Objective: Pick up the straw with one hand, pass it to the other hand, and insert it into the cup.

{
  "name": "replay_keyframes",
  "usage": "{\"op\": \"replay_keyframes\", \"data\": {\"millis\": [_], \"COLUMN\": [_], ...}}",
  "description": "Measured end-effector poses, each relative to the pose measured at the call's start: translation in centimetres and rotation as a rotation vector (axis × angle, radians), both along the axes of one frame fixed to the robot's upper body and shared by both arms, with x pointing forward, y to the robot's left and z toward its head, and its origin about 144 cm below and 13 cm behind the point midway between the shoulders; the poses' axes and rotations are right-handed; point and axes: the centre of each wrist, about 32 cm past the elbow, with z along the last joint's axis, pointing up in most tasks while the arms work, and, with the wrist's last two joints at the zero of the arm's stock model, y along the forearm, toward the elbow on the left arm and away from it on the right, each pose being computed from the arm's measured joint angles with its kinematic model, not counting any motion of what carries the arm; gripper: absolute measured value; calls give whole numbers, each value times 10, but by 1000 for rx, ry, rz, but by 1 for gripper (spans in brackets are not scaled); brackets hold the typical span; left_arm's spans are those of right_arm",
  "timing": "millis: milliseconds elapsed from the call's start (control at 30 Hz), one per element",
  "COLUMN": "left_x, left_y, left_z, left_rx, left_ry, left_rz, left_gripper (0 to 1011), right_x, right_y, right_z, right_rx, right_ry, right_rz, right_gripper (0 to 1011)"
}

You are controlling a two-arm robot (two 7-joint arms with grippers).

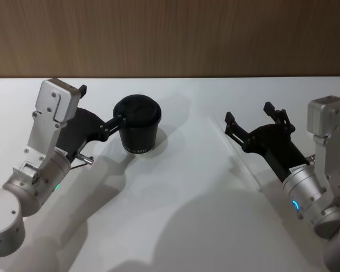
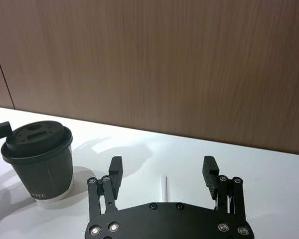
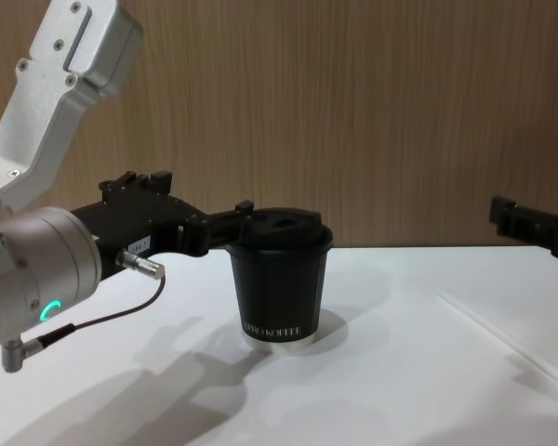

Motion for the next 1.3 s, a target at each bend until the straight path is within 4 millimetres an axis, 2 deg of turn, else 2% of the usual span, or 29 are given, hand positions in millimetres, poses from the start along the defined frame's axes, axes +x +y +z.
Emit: {"op": "replay_keyframes", "data": {"millis": [633,1300], "left_x": [0,0], "left_y": [0,0], "left_z": [0,0], "left_rx": [0,0], "left_ry": [0,0], "left_rz": [0,0], "left_gripper": [1003,1003], "right_x": [-7,-9], "right_y": [-19,-28], "right_z": [6,0], "right_rx": [-105,-161], "right_ry": [89,246], "right_rz": [16,70], "right_gripper": [1001,1001]}}
